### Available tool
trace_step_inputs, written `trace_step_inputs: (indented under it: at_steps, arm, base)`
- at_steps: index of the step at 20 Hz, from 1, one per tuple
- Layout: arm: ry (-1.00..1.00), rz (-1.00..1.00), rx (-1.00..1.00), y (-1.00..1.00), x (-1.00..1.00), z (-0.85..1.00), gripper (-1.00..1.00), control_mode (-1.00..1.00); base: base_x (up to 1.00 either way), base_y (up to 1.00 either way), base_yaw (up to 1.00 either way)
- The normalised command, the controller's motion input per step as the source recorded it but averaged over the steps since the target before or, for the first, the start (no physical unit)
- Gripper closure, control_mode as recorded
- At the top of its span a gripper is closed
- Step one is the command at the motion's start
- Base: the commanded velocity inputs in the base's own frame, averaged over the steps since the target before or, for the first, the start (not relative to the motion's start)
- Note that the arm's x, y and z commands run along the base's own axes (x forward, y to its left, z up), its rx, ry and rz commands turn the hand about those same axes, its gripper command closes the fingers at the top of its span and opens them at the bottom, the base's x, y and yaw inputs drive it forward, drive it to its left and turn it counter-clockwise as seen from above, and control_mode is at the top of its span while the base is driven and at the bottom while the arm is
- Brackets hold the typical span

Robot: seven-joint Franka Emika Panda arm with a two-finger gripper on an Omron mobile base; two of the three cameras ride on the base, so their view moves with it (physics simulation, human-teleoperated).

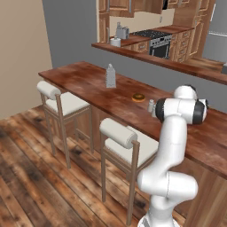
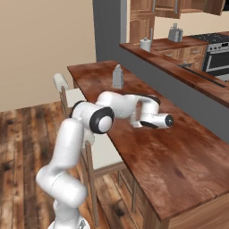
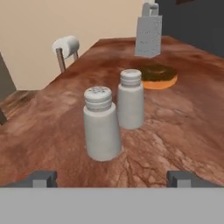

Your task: Move the shaker and shaker from the cabinet to the dining counter.

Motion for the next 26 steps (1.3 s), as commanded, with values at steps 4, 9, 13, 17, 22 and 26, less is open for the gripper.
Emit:
trace_step_inputs:
  at_steps: [4,9,13,17,22,26]
  arm:
    - [0.04,-0.09,0.00,0.00,-0.29,0.49,-1.00,-1.00]
    - [0.04,-0.11,-0.01,0.00,-0.27,0.47,-1.00,-1.00]
    - [0.01,-0.11,-0.01,0.00,-0.43,0.38,-1.00,-1.00]
    - [0.09,-0.13,0.00,0.00,-0.42,0.34,-1.00,-1.00]
    - [0.18,-0.14,0.00,0.00,-0.37,0.40,-1.00,-1.00]
    - [0.19,-0.15,0.00,0.03,-0.37,0.40,-1.00,-1.00]
  base:
    - [0.00,0.00,0.00]
    - [0.00,0.00,0.00]
    - [0.00,0.00,0.00]
    - [0.00,0.00,0.00]
    - [0.00,0.00,0.00]
    - [0.00,0.00,0.00]
